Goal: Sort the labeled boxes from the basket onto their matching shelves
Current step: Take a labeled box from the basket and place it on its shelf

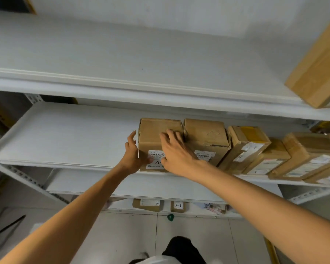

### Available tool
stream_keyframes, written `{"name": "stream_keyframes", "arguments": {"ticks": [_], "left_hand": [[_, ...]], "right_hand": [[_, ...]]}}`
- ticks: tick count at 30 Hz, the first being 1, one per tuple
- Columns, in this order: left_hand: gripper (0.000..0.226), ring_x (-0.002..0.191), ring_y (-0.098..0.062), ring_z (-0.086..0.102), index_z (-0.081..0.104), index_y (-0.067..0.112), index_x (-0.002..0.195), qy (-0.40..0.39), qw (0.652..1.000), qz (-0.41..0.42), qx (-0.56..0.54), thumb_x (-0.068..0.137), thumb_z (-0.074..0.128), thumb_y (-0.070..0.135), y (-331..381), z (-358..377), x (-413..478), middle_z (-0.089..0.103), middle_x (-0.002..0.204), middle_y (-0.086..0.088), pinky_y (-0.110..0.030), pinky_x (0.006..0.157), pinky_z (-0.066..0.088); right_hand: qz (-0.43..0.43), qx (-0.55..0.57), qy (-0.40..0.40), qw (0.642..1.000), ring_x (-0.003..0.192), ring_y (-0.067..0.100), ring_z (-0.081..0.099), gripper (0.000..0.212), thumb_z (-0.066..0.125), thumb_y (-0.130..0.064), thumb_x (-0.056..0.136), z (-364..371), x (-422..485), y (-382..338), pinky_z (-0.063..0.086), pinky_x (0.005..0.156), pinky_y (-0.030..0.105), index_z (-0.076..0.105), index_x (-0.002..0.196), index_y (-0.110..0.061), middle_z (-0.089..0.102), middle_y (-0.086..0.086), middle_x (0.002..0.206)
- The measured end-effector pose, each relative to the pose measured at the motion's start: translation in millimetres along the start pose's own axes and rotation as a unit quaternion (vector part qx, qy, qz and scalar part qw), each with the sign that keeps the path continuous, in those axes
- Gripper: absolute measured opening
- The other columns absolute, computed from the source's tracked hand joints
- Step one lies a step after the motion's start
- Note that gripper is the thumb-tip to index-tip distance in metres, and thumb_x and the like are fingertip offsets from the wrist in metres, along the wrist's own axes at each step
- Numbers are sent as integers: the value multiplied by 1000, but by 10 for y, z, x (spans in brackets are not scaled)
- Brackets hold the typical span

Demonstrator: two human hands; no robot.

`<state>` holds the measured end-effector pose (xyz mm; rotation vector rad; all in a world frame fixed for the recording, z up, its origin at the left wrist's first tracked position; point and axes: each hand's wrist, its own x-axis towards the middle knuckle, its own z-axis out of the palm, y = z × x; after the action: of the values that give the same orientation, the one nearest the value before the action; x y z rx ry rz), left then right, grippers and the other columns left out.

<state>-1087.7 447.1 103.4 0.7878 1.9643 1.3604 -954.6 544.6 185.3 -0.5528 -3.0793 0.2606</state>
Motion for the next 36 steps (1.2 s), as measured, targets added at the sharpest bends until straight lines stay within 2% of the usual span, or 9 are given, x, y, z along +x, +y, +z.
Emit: {"name": "stream_keyframes", "arguments": {"ticks": [3,6,8,15,19,24,28,33,36], "left_hand": [[96,131,-31,39,20,13,146,9,993,-59,100,72,81,6,-44,-187,-175,35,144,-19,-41,105,42],[68,110,-21,54,44,11,134,59,983,-73,159,76,80,15,-47,-448,-446,54,130,-13,-24,84,47],[63,101,-16,54,46,14,131,114,973,-100,172,78,78,17,-42,-618,-749,57,124,-8,-18,77,45],[59,107,-22,56,49,13,128,271,900,-216,264,77,77,21,4,-728,-2222,58,121,-9,-36,93,48],[64,109,-19,54,48,15,130,356,853,-293,245,75,78,27,-15,-314,-3238,56,121,-7,-34,93,47],[61,110,-22,56,50,12,128,447,780,-379,218,75,78,26,7,477,-4433,59,121,-10,-35,95,46],[61,112,-21,56,50,17,127,495,714,-442,223,75,75,36,91,1073,-5202,59,122,-5,-37,94,47],[59,111,-21,54,50,21,126,549,647,-495,187,76,71,41,256,1763,-5963,56,122,-2,-39,92,47],[53,105,-20,54,51,18,124,576,620,-514,139,78,71,37,360,2341,-6426,56,118,-2,-31,82,46]], "right_hand": [[-109,-5,32,993,122,29,36,59,59,-2,82,-74,114,-91,39,104,37,37,136,1,37,17,134],[-171,28,50,984,119,27,41,51,57,-1,82,-122,307,-311,43,97,34,43,131,-1,39,16,132],[-219,58,36,973,119,27,40,50,55,-3,84,-105,381,-510,41,95,33,42,131,-4,40,14,132],[-385,39,-122,914,115,30,45,43,57,-16,84,67,102,-1119,45,92,40,46,124,-5,49,13,123],[-506,0,-168,846,111,32,48,41,63,-21,83,249,-371,-1507,46,90,43,48,117,-6,50,15,119],[-625,7,-203,754,114,31,50,52,70,-28,81,410,-1247,-1967,47,90,39,48,122,-7,51,15,122],[-707,-41,-219,672,104,34,51,46,71,-21,77,474,-2071,-2234,43,74,37,48,113,-4,50,16,111],[-794,-57,-215,566,109,36,50,54,66,-16,79,436,-3062,-2488,47,87,46,44,126,-2,49,18,119],[-834,-79,-230,494,107,36,50,52,67,-15,79,412,-3759,-2531,46,87,47,46,124,1,50,19,117]]}}
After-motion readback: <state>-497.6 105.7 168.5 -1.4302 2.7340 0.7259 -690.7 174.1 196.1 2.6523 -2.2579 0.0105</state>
